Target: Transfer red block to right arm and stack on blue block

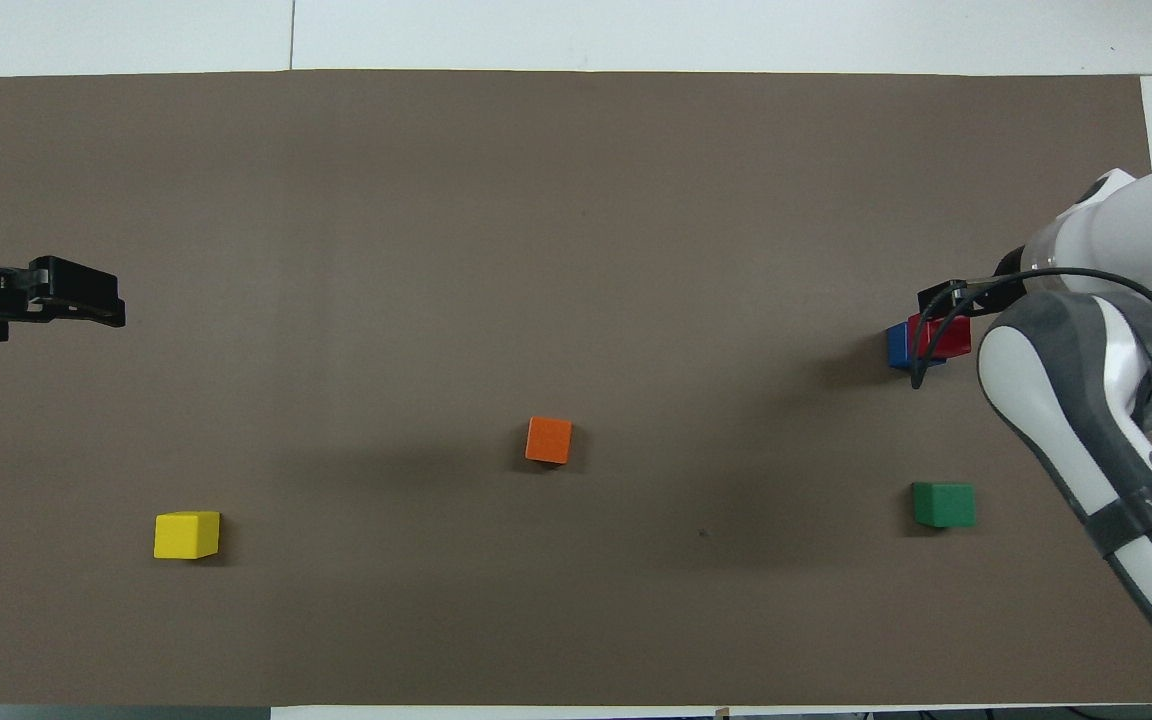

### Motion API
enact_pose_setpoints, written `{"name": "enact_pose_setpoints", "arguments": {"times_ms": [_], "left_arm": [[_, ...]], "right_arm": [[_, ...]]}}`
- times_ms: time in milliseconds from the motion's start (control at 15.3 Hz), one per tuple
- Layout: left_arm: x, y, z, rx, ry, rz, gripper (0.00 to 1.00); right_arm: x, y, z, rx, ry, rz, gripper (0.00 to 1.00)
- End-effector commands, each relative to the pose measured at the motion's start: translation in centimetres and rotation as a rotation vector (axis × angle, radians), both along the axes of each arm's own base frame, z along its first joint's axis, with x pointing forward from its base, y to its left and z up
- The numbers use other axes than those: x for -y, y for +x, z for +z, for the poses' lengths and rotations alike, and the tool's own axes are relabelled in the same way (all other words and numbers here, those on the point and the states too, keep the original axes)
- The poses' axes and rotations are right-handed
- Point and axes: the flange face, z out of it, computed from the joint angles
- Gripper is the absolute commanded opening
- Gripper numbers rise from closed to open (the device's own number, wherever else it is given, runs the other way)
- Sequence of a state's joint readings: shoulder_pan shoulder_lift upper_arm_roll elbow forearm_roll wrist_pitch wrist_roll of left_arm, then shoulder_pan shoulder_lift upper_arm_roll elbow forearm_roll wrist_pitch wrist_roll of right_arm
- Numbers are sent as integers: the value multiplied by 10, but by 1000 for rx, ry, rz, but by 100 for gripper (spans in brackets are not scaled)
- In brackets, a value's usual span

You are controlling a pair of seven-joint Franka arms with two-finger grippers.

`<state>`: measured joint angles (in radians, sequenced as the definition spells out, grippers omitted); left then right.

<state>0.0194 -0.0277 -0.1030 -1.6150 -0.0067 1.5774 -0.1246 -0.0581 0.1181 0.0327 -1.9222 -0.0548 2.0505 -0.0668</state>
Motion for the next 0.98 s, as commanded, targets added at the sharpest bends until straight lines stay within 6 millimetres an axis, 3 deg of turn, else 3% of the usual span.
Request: {"name": "enact_pose_setpoints", "arguments": {"times_ms": [0,196,523,915], "left_arm": [[-3,-5,3,9,-10,5,100],[-3,-5,3,9,-10,5,100],[-3,-5,3,9,-10,5,100],[-3,-5,3,9,-10,5,100]], "right_arm": [[9,-5,62,38,8,51,100],[8,-10,101,68,5,58,100],[-2,-22,149,-11,10,63,100],[18,-43,205,-101,46,14,100]]}}
